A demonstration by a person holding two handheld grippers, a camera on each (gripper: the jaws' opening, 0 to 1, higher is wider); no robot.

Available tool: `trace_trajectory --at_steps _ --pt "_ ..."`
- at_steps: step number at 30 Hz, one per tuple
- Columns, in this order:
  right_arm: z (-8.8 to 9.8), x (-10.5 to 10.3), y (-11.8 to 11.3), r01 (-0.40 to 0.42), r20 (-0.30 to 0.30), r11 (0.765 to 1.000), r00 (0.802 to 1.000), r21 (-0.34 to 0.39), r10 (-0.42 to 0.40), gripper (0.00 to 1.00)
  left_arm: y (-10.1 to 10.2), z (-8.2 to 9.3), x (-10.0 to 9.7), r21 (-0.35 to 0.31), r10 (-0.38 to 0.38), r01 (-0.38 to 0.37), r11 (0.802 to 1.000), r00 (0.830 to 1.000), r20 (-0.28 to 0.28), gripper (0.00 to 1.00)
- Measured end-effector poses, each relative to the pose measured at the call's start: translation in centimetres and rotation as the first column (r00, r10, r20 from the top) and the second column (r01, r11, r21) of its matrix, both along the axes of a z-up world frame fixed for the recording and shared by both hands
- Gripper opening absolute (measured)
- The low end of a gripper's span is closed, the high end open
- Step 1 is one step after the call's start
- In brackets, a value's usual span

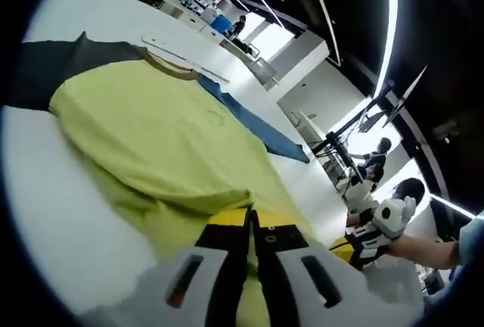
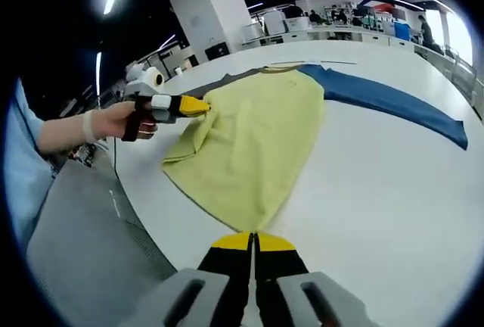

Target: Fold the garment on the visible template until the final outline fits inside the template.

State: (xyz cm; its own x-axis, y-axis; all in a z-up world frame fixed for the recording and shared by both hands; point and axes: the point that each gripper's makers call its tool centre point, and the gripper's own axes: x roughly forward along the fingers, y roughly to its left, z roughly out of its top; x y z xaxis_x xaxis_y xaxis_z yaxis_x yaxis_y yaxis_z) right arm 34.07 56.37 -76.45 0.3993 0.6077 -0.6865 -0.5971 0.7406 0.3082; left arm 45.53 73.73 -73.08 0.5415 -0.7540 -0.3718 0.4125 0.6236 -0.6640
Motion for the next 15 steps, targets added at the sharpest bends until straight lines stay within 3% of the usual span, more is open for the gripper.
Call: trace_trajectory --at_steps 5,9,12,14,15 --pt "0.0 -0.1 -0.1 0.003 -0.004 1.000 1.000 0.003 -0.003 0.00 0.5 0.9 -0.8 0.025 -0.048 0.047 0.999 0.998 0.047 0.06" --pt "0.1 -0.1 -0.1 0.010 -0.003 1.000 1.000 0.009 -0.010 0.00 1.5 0.3 -1.1 0.135 -0.088 0.072 0.988 0.990 0.111 0.18" --pt "0.0 -0.1 -0.1 0.013 -0.005 1.000 1.000 0.011 -0.013 0.00 1.4 0.1 -1.1 0.139 -0.097 0.082 0.987 0.990 0.102 0.12" --pt "0.1 -0.1 -0.1 0.014 -0.006 1.000 1.000 0.013 -0.014 0.00 1.8 -0.1 -0.8 0.150 -0.073 0.058 0.987 0.993 0.092 0.13" --pt "0.1 -0.1 -0.1 0.015 -0.005 1.000 1.000 0.012 -0.015 0.00 2.2 0.2 -0.3 0.158 -0.046 0.027 0.987 0.992 0.118 0.15"
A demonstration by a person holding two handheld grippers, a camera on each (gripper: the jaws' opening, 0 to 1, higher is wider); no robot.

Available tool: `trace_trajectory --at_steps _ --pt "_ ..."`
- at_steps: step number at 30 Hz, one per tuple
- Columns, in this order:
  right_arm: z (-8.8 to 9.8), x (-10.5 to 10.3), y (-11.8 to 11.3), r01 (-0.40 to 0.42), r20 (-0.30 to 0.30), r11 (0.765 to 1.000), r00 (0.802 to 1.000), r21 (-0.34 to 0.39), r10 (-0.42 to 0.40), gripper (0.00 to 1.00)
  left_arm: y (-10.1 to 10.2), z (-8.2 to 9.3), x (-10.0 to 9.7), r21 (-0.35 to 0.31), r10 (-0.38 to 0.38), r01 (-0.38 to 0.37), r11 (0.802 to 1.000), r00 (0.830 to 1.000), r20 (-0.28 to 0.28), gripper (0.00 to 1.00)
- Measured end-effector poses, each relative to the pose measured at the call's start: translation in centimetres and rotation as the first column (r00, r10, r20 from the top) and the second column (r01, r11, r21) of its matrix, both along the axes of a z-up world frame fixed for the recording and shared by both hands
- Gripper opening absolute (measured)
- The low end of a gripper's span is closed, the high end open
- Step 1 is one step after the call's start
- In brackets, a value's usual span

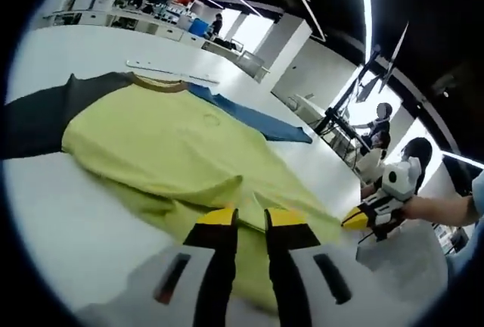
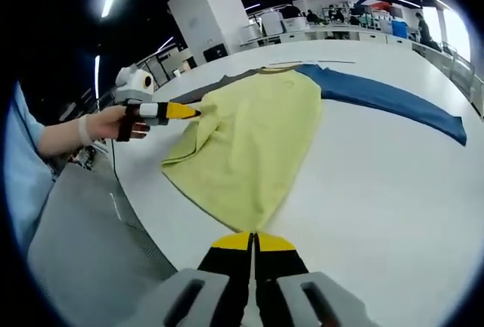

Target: Fold the garment on the visible template until the final outline fits inside the template.

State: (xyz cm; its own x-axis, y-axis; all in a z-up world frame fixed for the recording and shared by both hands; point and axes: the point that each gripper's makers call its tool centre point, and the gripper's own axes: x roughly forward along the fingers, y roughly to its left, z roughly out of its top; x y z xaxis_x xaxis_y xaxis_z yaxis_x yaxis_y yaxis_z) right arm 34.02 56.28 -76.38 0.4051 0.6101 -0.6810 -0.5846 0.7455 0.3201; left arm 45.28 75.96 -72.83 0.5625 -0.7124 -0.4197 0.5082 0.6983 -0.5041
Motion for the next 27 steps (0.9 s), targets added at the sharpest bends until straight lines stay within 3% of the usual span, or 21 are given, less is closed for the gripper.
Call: trace_trajectory --at_steps 12,15,18,22,27 --pt "-0.1 0.0 0.0 -0.001 -0.006 1.000 1.000 0.000 0.001 0.00 -0.7 -1.0 0.5 0.020 -0.034 0.034 0.999 0.999 -0.007 0.10" --pt "-0.1 0.0 0.0 -0.001 -0.005 1.000 1.000 -0.001 0.001 0.00 -0.5 -1.2 0.5 0.023 -0.029 0.029 0.999 0.999 -0.020 0.01" --pt "0.0 0.1 0.0 -0.002 -0.003 1.000 1.000 -0.004 0.002 0.00 0.1 -0.9 0.1 0.006 -0.018 0.018 1.000 0.999 -0.041 0.00" --pt "0.1 0.1 -0.1 -0.002 0.001 1.000 1.000 -0.006 0.002 0.00 2.4 0.0 -1.1 0.023 -0.020 0.020 1.000 1.000 -0.017 0.00" --pt "0.2 0.1 -0.2 -0.008 0.005 1.000 1.000 -0.012 0.008 0.00 6.9 0.4 -2.8 0.014 0.054 -0.054 0.998 0.998 -0.035 0.00"
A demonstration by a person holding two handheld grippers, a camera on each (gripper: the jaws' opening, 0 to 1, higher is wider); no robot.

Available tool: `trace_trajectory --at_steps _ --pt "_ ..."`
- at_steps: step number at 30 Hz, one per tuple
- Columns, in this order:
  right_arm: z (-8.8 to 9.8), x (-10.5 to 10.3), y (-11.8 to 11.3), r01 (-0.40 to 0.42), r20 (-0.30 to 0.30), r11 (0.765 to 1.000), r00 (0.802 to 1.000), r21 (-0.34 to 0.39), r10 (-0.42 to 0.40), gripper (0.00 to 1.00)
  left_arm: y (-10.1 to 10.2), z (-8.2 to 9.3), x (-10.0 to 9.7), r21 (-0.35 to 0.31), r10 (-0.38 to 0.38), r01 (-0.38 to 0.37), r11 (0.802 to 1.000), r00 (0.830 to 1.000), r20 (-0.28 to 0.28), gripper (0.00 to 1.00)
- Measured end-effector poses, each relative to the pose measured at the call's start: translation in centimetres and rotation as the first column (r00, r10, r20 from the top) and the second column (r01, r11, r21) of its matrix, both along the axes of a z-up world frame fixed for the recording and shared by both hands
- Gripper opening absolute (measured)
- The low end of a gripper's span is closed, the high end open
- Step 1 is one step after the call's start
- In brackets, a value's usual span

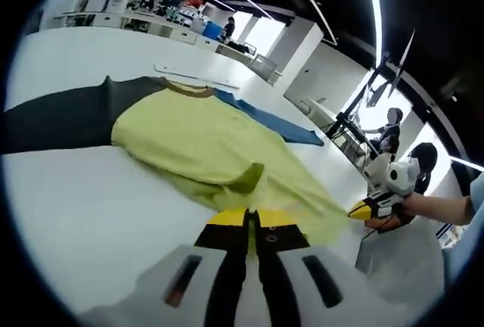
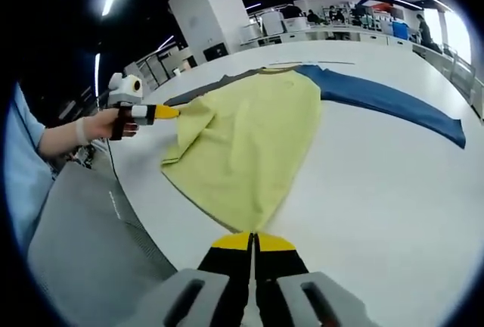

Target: Fold the garment on the visible template until the final outline fits inside the template.

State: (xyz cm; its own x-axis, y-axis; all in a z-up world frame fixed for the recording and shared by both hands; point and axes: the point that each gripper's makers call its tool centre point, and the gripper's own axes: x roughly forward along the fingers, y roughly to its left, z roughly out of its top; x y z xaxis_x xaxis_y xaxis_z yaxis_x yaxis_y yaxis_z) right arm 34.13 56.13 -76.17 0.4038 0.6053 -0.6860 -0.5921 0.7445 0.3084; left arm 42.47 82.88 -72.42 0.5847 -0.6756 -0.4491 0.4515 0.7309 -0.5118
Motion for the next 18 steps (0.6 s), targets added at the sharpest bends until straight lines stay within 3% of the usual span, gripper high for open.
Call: trace_trajectory --at_steps 7,13,18 --pt "0.0 0.1 -0.1 -0.010 0.002 1.000 1.000 -0.013 0.010 0.00 5.2 -0.5 -2.8 0.028 0.113 -0.113 0.993 0.993 -0.016 0.00" --pt "0.3 0.0 -0.2 -0.015 0.001 1.000 1.000 -0.019 0.015 0.00 6.9 -0.9 -5.4 0.040 0.150 -0.149 0.988 0.988 -0.042 0.00" --pt "0.3 0.1 -0.5 -0.012 -0.001 1.000 1.000 -0.025 0.012 0.00 8.1 -1.8 -7.6 0.093 0.145 -0.139 0.986 0.987 -0.066 0.00"
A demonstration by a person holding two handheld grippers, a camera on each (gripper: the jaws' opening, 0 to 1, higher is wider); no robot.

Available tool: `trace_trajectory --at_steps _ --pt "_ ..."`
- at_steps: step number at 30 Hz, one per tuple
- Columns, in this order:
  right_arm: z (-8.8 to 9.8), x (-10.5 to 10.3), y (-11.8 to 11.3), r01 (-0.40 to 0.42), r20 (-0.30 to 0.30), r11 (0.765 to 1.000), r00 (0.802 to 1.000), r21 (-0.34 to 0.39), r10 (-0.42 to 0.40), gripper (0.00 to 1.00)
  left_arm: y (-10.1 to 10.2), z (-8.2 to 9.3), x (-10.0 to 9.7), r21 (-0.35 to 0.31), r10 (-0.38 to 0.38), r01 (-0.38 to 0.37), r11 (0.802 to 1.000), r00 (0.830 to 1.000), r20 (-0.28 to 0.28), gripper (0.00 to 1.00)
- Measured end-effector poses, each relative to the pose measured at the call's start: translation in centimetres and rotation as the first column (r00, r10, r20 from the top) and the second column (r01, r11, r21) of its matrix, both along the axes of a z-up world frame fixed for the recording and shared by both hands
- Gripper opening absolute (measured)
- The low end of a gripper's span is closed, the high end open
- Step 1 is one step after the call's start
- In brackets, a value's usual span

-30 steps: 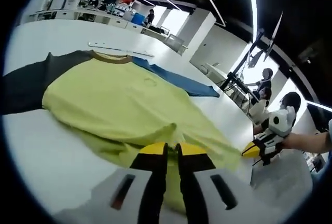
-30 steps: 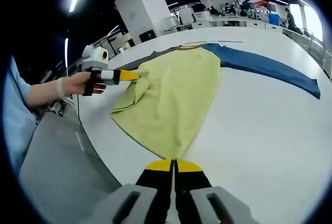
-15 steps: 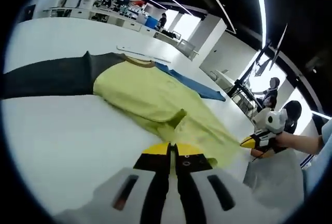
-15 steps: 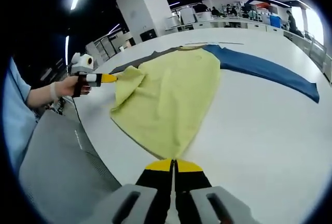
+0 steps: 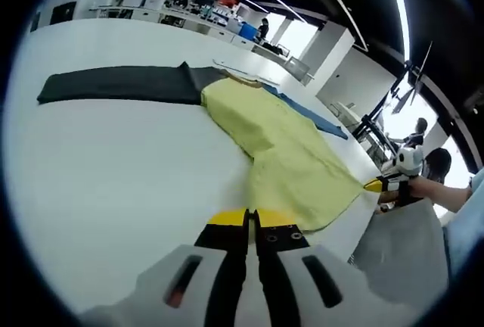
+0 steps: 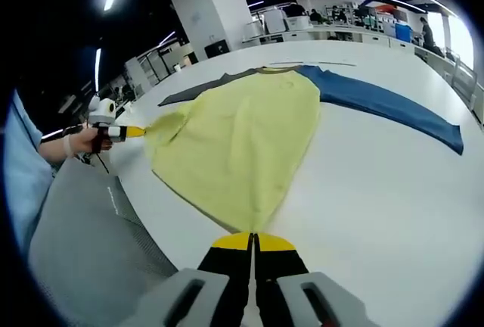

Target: Fold the garment on the visible template until the final outline fits inside the template.

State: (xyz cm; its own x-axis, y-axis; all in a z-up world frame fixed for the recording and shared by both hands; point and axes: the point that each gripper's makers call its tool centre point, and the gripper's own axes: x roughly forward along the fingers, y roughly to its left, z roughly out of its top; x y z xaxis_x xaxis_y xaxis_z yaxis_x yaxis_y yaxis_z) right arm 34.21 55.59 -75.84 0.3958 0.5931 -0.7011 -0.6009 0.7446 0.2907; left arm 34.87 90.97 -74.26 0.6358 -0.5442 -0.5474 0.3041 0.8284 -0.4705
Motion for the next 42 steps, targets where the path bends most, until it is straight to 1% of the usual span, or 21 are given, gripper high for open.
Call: trace_trajectory --at_steps 2,3,5,7,11,16,22,26,27,32,33,37,42 --pt "0.0 0.0 0.0 -0.004 -0.001 1.000 1.000 -0.004 0.004 0.00 0.2 -0.2 -0.6 -0.027 0.016 -0.017 0.999 1.000 -0.022 0.00" --pt "-0.1 0.0 0.0 -0.007 -0.002 1.000 1.000 -0.008 0.007 0.00 0.3 -0.4 -1.0 -0.025 0.022 -0.023 0.999 0.999 -0.039 0.00" --pt "-0.1 0.0 0.1 -0.011 -0.002 1.000 1.000 -0.011 0.011 0.00 0.5 -0.7 -1.5 -0.027 0.022 -0.023 0.999 0.998 -0.052 0.00" --pt "-0.2 0.0 0.0 -0.012 -0.005 1.000 1.000 -0.012 0.012 0.00 0.6 -1.1 -2.1 -0.033 0.023 -0.025 0.999 0.996 -0.086 0.00" --pt "-0.4 0.0 0.0 -0.017 -0.008 1.000 1.000 -0.017 0.017 0.00 0.8 -1.5 -2.8 -0.045 0.027 -0.033 0.998 0.993 -0.112 0.00" --pt "-0.6 -0.1 0.0 -0.016 -0.016 1.000 1.000 -0.020 0.016 0.00 0.7 -2.2 -3.2 -0.058 0.035 -0.044 0.997 0.988 -0.149 0.00" --pt "-0.8 -0.2 -0.1 -0.010 -0.018 1.000 1.000 -0.016 0.009 0.00 0.8 -2.2 -3.2 -0.061 0.045 -0.054 0.997 0.987 -0.153 0.00" --pt "-0.9 -0.3 -0.1 -0.011 -0.022 1.000 1.000 -0.019 0.011 0.00 0.7 -2.5 -3.5 -0.054 0.038 -0.048 0.997 0.986 -0.160 0.00" --pt "-1.0 -0.3 -0.2 -0.010 -0.022 1.000 1.000 -0.020 0.010 0.00 0.6 -2.5 -3.6 -0.052 0.032 -0.041 0.998 0.987 -0.159 0.00" --pt "-1.5 -0.5 -0.3 -0.012 -0.032 1.000 0.999 -0.028 0.011 0.00 0.7 -2.5 -3.5 -0.060 0.042 -0.052 0.997 0.986 -0.163 0.00" --pt "-1.4 -0.6 -0.4 -0.019 -0.024 0.999 1.000 -0.032 0.019 0.00 0.7 -2.5 -3.6 -0.058 0.037 -0.047 0.997 0.986 -0.159 0.00" --pt "-1.0 -0.7 -0.7 -0.008 -0.029 1.000 1.000 -0.029 0.007 0.00 0.8 -2.5 -3.6 -0.065 0.043 -0.055 0.996 0.985 -0.165 0.00" --pt "-1.0 -0.7 -0.7 -0.002 -0.031 1.000 1.000 -0.025 0.001 0.00 0.7 -2.5 -3.5 -0.053 0.030 -0.037 0.998 0.990 -0.136 0.00"
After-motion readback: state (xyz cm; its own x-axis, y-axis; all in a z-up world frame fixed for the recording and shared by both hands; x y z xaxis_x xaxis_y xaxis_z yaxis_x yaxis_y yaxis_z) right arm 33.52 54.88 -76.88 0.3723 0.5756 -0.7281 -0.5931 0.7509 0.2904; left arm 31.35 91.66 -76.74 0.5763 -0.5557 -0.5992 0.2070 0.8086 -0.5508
